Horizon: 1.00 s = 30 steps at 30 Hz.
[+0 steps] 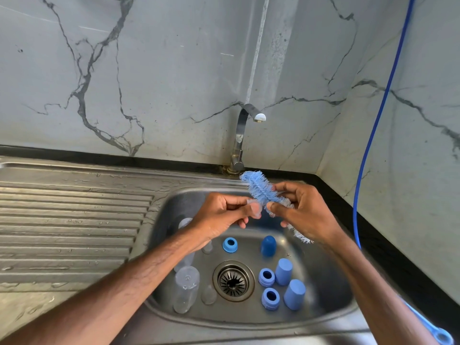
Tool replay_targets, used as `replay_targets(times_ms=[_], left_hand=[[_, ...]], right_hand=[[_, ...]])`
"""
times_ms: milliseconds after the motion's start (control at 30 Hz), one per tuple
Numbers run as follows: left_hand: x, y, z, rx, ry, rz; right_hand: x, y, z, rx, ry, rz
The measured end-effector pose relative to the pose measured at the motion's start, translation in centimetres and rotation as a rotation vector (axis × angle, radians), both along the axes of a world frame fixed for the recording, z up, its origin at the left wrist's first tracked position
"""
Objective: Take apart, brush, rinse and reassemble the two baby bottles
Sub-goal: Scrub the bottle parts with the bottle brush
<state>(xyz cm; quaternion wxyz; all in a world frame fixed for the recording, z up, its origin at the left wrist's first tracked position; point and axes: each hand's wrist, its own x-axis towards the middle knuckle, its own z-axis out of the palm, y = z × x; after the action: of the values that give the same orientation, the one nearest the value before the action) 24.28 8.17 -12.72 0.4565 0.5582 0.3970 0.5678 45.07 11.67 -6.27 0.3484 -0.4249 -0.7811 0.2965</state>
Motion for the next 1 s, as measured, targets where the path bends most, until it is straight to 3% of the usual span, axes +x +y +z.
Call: replay_targets(times_ms=[200,400,633,767,1000], left_hand=[[0.2,-0.1,0.1,-0.012,-0.025,-0.029],[-0.3,0.0,0.1,-0.03,-0.061,0.103],[-1.1,0.1,0.5,-0.136,-0.24,0.259],[-1.1,0.1,1.0,-0.168,-0.299,0.224],[0.4,-0.5,1.1,-0.122,-0.218,0.147]], right_hand=[[-0.1,0.0,-0.1,0.104,-0.029,-0.064],[-0.2,-0.7,0.4,0.231,-0.128,-0.149],[-0.3,-1.6,1.2,0.337,-0.064,-0.18],[-1.9,-2.3,0.2,0.368,-0.062,-0.154],[-1.4,-1.3,-0.4,0.341,-0.094,-0.239]])
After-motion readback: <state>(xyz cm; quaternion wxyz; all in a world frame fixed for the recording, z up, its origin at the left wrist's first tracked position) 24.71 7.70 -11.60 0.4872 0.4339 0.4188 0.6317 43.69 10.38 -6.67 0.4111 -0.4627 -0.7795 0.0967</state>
